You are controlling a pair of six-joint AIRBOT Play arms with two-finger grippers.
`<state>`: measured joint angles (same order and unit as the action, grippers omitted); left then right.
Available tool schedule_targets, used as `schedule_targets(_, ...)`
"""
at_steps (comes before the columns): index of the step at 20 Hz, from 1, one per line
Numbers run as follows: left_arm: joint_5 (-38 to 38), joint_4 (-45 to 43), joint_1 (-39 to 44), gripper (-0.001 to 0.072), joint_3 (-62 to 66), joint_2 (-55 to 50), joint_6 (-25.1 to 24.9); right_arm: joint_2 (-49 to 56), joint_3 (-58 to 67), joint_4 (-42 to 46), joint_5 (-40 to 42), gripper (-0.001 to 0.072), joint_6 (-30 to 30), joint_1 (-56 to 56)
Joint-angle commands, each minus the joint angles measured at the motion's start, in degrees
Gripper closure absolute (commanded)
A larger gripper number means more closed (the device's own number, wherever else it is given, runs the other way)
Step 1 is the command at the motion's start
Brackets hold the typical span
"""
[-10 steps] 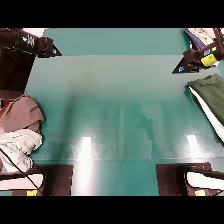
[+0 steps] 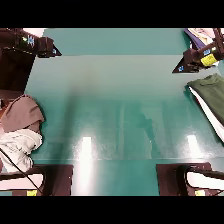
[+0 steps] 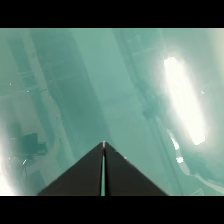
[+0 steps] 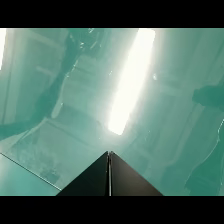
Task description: Fold the shirts.
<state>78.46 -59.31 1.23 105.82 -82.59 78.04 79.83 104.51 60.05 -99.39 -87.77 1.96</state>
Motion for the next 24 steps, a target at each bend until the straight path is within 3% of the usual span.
schedule_targets(1,-0.02,-0.02,-0.04,0.0677,0.00,-0.02,-0.02,-0.02,0.02,-0.04,0.00,0.0686,-0.04,-0.07)
schedule_targets(5,-7.13,0.83,-0.04,0.0677,0.00,-0.02,0.00,-0.02,0.02,-0.04,0.00,0.0686,-0.04,-0.07)
schedule_targets(8,-2.73,0.26,-0.04,0.0678,0.02,0.15,0.52,-0.02,0.02,-0.04,0.00,0.0686,-0.04,-0.07)
schedule_targets(11,7.08,-12.46,-0.04,0.0679,-0.55,2.51,4.92,-0.02,0.02,-0.04,0.02,0.0686,-0.02,-0.07)
schedule_targets(14,6.60,-24.41,-0.04,0.0678,-9.29,10.88,5.84,-0.02,0.02,-0.07,0.00,0.0686,0.00,-0.11)
schedule_targets(17,4.24,-37.70,-0.04,0.0676,-26.01,19.50,8.81,-0.02,0.02,-0.07,0.22,0.0686,0.50,-0.11)
schedule_targets(18,2.21,-42.77,-0.04,0.0589,-32.30,21.77,9.92,-0.02,0.02,-0.07,0.24,0.0686,0.66,-0.13)
schedule_targets(19,0.17,-47.15,-0.07,0.0296,-37.59,23.12,12.35,-0.02,0.02,-0.07,0.28,0.0686,0.87,-0.13)
schedule_targets(20,-2.08,-51.15,-0.55,0.0094,-42.51,23.87,15.98,-0.02,0.02,-0.07,0.39,0.0686,0.87,-0.13)
schedule_targets(24,-15.15,-51.63,-7.13,0.0086,-54.71,23.89,24.11,-0.02,0.02,-0.04,0.48,0.0686,0.90,-0.13)
